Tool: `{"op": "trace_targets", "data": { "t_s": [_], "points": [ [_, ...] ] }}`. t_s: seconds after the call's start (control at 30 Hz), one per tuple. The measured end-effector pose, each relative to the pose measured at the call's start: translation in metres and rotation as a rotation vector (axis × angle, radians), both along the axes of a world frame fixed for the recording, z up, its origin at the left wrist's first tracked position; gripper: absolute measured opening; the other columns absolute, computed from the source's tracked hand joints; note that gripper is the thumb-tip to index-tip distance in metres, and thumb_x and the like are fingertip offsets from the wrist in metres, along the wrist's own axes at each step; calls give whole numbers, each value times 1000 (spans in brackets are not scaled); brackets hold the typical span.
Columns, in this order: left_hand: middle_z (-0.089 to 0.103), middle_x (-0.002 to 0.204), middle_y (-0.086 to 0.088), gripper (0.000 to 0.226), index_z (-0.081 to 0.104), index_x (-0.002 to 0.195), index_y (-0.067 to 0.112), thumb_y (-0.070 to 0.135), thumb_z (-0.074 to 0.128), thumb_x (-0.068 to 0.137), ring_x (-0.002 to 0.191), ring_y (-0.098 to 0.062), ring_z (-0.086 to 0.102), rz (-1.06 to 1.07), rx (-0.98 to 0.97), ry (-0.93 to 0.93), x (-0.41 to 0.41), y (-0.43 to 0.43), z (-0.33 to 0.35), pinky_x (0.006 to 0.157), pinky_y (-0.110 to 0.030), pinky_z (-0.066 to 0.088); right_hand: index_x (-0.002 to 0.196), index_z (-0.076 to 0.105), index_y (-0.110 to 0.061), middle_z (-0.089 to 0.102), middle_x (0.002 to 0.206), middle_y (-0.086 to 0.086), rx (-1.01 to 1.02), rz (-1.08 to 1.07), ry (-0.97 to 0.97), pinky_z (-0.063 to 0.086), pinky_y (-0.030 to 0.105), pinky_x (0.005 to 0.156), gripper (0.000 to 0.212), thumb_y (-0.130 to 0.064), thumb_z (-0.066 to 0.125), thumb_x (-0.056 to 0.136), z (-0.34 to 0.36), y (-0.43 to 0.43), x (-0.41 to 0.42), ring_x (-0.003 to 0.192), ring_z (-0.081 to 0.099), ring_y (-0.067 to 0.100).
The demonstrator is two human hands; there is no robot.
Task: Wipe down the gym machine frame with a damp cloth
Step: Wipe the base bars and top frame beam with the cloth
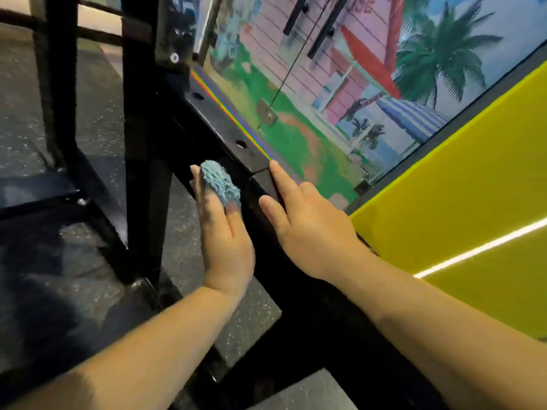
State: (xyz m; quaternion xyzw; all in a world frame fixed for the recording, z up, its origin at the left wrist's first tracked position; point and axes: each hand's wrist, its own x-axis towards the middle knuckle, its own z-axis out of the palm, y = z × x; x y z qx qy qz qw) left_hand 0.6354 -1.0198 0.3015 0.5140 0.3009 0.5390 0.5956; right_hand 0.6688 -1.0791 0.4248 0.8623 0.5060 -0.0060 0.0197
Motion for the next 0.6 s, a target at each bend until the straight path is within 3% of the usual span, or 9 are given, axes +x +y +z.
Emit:
{"op": "trace_targets", "data": {
  "t_s": [0.07,0.13,0.23,0.3,0.33,0.43,0.53,0.6],
  "points": [
    [25,154,-10,81,18,150,15,54,53,88,140,-25,28,-248,-311,-192,-6,-32,6,115,-37,22,152,6,-38,44,127,7,48,-1,133,37,39,78,55,-50,22,101,3,-2,5,115,46,30],
    [34,151,-7,88,23,149,22,64,57,80,137,-22,36,-291,-469,-176,-9,-55,11,114,-46,26,152,10,-36,45,125,6,64,-10,235,40,40,81,53,-46,24,102,6,-3,7,115,45,29],
    [41,145,-10,64,26,147,15,45,43,93,132,-23,42,-96,-594,27,-9,-55,41,111,-39,32,153,17,-30,44,139,6,66,5,410,40,43,95,51,-35,30,104,8,-9,16,127,41,26],
    [34,149,-1,52,19,149,18,34,29,101,134,-17,35,25,-707,239,-5,-61,61,109,-25,26,153,18,-27,37,149,1,56,-7,620,36,39,103,51,-29,33,104,15,-21,25,136,34,20],
    [31,150,2,49,16,150,21,31,25,103,135,-14,33,17,-775,256,-4,-69,71,104,-19,24,153,18,-27,32,153,-2,51,-21,707,32,35,109,52,-28,34,104,18,-31,29,139,29,15],
    [35,147,-5,47,13,149,19,27,24,104,127,-18,39,-35,-853,373,-7,-121,105,98,-24,31,152,20,-26,23,157,-9,-61,-18,824,20,23,114,53,-27,39,103,38,-73,41,143,21,6],
    [42,139,-12,47,12,147,20,24,28,103,107,-22,48,-37,-931,433,-11,-170,124,85,-29,35,151,20,-33,24,156,-11,-273,-66,879,22,23,111,54,-32,42,102,58,-133,52,143,22,7],
    [45,131,-6,53,4,149,27,23,30,103,95,-20,47,-16,-934,438,-14,-183,126,80,-30,36,151,21,-36,28,154,-14,-311,-166,948,23,22,110,53,-34,42,102,68,-177,56,141,25,5]
  ]
}}
